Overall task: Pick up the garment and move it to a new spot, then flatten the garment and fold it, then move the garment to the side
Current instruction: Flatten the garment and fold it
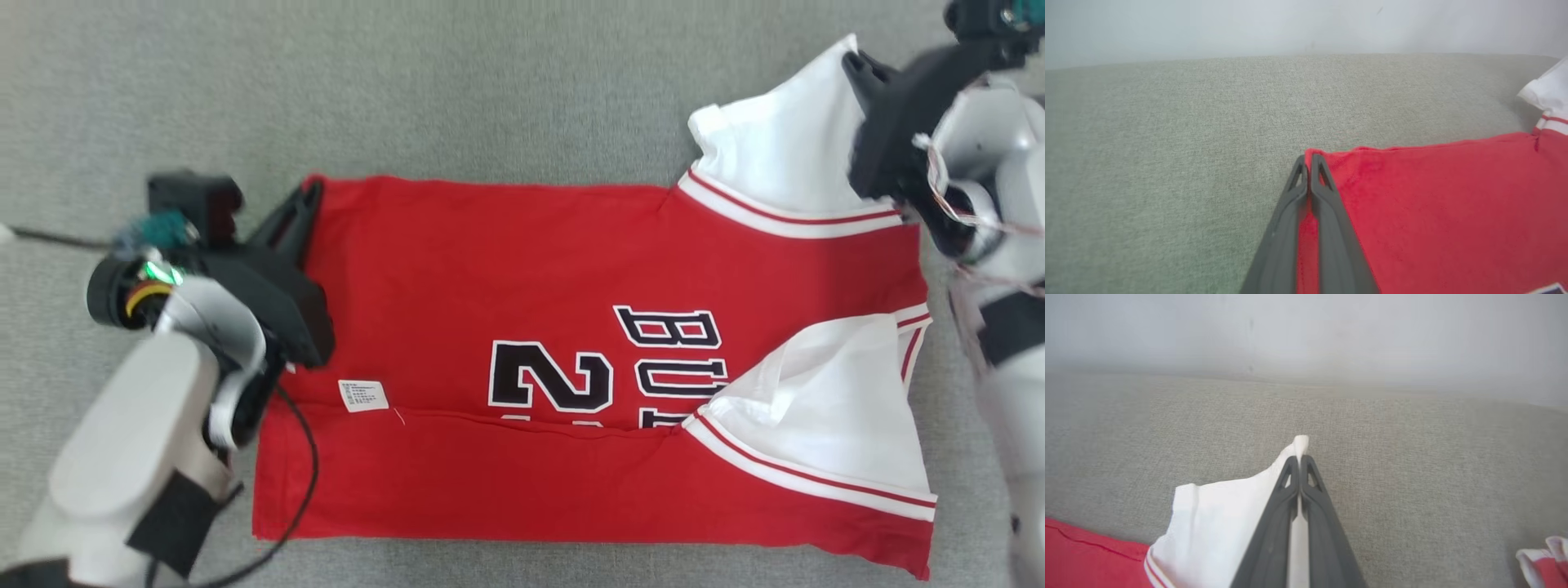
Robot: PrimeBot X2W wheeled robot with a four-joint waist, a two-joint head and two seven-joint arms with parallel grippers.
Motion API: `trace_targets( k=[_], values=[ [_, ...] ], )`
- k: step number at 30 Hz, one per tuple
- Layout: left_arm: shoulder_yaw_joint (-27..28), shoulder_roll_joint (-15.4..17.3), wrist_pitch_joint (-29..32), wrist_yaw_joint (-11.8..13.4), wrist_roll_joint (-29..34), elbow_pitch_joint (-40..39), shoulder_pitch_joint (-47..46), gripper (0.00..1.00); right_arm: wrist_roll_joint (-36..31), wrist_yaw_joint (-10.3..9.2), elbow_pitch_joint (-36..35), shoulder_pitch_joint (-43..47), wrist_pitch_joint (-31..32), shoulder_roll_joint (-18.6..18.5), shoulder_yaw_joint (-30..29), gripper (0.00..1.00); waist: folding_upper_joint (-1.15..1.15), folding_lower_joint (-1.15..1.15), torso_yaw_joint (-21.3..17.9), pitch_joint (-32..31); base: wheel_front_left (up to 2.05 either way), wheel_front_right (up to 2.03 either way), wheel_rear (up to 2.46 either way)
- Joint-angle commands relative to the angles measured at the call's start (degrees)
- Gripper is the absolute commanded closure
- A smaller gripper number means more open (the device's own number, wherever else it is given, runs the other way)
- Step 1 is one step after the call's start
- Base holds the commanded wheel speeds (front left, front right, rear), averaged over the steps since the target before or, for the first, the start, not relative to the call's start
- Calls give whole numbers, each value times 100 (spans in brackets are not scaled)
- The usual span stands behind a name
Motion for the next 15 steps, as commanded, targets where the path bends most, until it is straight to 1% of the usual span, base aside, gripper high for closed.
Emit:
trace_targets(
  k=[1,3,4,9,15],
  values=[
    [-82,46,-176,58,172,-75,188,100,120,-13,-291,256,-58,-188,14,100,0,0,41,-245,0,0,0],
    [-173,74,-362,106,316,-135,393,100,177,-13,-722,615,-72,-313,-43,100,0,0,33,-373,0,0,0],
    [-173,74,-362,106,316,-135,393,100,177,-13,-722,615,-72,-313,-43,100,0,0,33,-373,0,0,0],
    [-265,108,-798,193,459,-283,852,100,317,-13,-1936,1631,195,-469,-272,100,0,0,0,-662,0,0,0],
    [-248,101,-1174,311,426,-225,1314,100,312,-13,-3386,2948,955,-346,-602,100,0,0,-38,-940,0,0,0]
  ],
)
